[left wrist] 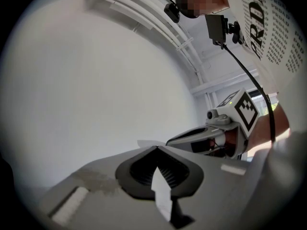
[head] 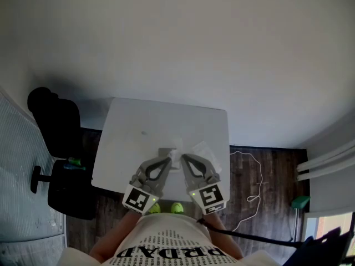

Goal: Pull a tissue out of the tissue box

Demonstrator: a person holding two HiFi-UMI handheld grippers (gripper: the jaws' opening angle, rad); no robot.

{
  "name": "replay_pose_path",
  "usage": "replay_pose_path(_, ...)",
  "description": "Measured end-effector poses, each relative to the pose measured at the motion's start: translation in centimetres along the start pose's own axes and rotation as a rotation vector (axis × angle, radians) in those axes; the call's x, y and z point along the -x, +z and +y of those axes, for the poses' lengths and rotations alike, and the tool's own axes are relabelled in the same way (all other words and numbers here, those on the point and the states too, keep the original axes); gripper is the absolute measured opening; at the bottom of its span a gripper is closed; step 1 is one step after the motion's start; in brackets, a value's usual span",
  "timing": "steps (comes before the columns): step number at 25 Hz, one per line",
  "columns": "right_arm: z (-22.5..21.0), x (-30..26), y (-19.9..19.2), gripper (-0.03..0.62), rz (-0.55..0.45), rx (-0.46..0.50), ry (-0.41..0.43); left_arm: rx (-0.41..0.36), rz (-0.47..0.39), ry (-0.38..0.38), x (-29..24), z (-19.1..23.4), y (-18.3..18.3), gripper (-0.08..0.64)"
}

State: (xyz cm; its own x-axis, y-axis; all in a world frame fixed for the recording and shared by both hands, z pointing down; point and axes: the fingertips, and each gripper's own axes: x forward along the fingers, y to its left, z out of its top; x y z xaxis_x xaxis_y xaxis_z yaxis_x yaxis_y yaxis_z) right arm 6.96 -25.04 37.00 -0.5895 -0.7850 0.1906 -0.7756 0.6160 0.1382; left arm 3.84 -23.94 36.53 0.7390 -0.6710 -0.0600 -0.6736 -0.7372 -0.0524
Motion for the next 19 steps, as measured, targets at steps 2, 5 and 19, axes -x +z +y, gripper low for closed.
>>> replay_pose_path(2,-0.3,-0.1,0.0,0.009,0.004,0.003,-0.001,0.002,0.002,0.000,-0.3,0.1,0.0,-0.008)
replay_pose_path(5,-0.8,-0.2,0.0,0.009,0.003,0.005,-0.002,0.005,0.001,0.000,-0.9,0.2,0.0,-0.008)
replay_pose_path(19,-0.6,-0.5,-0.1,0.009,0.004,-0.002,-0.003,-0.002,0.000,-0.008,-0.9,0.4,-0.1,-0.008)
